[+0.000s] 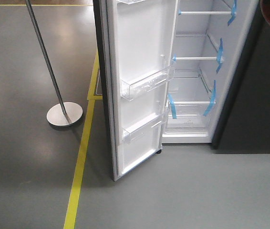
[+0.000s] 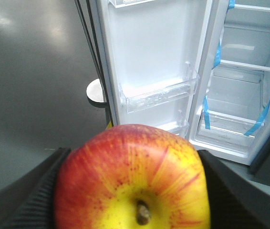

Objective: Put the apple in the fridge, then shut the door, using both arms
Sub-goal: 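Drive the base toward the open fridge holding the apple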

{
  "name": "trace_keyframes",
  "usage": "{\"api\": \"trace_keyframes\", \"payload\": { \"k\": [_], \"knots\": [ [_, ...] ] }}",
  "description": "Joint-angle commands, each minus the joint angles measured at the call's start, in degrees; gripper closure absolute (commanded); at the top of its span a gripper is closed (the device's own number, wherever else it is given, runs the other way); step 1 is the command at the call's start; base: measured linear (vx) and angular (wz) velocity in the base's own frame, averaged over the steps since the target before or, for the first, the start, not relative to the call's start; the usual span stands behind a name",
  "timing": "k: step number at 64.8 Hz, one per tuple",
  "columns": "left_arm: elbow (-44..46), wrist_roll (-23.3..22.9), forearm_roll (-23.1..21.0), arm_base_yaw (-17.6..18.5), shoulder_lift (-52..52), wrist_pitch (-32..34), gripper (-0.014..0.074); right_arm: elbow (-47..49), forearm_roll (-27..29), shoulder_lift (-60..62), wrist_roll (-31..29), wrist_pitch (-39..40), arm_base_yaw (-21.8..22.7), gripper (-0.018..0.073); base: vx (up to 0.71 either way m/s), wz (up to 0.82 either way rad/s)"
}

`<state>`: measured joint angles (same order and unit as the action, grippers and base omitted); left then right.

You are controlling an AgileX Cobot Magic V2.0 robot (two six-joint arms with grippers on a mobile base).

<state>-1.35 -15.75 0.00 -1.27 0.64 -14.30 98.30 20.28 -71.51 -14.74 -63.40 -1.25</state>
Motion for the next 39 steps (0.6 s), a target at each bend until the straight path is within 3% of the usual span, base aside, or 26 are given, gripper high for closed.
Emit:
{"api": "trace_keyframes", "payload": {
  "k": [1,39],
  "knots": [
    [0.96,-0.5,0.0,0.08,0.89,4.2,0.0603,1.72,1.08,1.0,-0.44,4.2,0.01,0.0459,0.19,0.02],
    [0.96,-0.5,0.0,0.08,0.89,4.2,0.0603,1.72,1.08,1.0,-0.44,4.2,0.01,0.0459,0.18,0.0]
  ]
}}
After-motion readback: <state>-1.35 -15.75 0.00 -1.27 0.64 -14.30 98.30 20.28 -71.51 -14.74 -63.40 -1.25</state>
